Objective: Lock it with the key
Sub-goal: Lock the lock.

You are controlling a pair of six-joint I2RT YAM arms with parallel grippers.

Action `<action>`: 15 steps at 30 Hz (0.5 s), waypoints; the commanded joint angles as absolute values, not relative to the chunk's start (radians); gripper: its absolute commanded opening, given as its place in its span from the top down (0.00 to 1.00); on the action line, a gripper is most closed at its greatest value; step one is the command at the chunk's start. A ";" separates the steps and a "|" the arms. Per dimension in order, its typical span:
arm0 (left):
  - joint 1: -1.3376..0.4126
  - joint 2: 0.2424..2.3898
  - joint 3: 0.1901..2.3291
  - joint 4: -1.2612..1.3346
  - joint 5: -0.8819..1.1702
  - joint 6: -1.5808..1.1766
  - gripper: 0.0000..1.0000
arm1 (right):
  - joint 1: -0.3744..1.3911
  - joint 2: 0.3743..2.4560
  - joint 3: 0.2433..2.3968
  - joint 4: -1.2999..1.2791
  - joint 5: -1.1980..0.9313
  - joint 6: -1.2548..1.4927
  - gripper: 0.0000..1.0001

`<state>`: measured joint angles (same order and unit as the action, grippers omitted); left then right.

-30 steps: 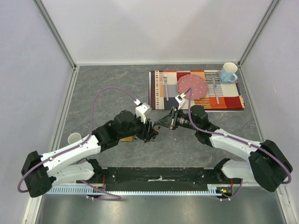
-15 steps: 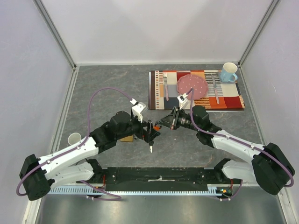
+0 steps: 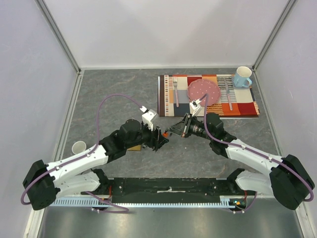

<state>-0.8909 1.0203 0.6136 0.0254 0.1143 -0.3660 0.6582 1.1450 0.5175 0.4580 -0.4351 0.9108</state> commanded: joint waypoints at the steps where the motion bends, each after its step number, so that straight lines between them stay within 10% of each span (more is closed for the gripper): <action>1: -0.885 1.048 0.611 0.118 0.149 -0.373 0.41 | 0.660 1.112 0.522 0.517 -0.423 0.933 1.00; 15: -0.885 1.098 0.601 0.132 0.158 -0.379 0.39 | 0.660 1.085 0.526 0.515 -0.408 0.942 1.00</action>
<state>-0.8875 1.0790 0.6121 0.0849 0.1417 -0.3683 0.6582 1.1133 0.5140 0.4515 -0.4156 0.9211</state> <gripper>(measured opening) 0.624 0.081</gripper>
